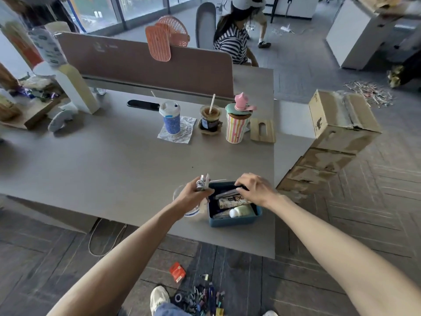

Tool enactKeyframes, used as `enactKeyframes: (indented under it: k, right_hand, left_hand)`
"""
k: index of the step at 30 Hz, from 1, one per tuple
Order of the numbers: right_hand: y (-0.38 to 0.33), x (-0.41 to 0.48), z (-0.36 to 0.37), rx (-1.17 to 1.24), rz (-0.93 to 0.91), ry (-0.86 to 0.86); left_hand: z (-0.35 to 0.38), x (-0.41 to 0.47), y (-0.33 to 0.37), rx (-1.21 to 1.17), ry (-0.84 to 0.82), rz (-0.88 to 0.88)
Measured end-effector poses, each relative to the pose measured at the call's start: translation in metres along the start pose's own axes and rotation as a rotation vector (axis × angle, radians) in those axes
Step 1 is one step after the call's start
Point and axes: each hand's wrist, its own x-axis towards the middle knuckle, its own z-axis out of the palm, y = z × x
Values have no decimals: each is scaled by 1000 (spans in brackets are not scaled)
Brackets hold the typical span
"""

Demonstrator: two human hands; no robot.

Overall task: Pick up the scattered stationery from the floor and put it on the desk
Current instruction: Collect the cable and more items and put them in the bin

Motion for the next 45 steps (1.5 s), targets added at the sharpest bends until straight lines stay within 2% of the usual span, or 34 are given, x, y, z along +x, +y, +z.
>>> enactKeyframes:
  k: [4,6,9,12,16,19,25,28,31,36,40,45]
  right_hand:
    - [19,-21,-9,89,93,53]
    - [21,-28,-14,266,190,53]
    - [17,-33,-20,624,303,-46]
    - [15,-34,-15,768,345,-58]
    - [6,-30,-11,911,364,8]
    - [-2,-22,-11,784,348,16]
    - [-5,-7,-2,138,112,-8]
    - [-11,3,7,3,39,-39]
    - [-11,6,7,-3,67,0]
    - [16,-12,-2,92,153,53]
    - [30,-24,-7,216,210,72]
    - [31,-30,-3,248,229,46]
  left_hand:
    - [31,11,17,-28,-44,4]
    - [46,16,21,-22,-59,8]
    - [63,20,29,-123,-89,23]
    - [71,24,29,-254,-100,60]
    - [73,26,29,-252,-118,114]
    - [66,28,29,-169,-75,131]
    - [27,33,-2,77,55,32]
    - [17,30,-9,309,-6,52]
    - [20,31,-9,509,-184,145]
    - [45,40,-8,884,-243,397]
    - [61,45,-9,922,-236,483]
    - [44,46,-7,923,-247,527]
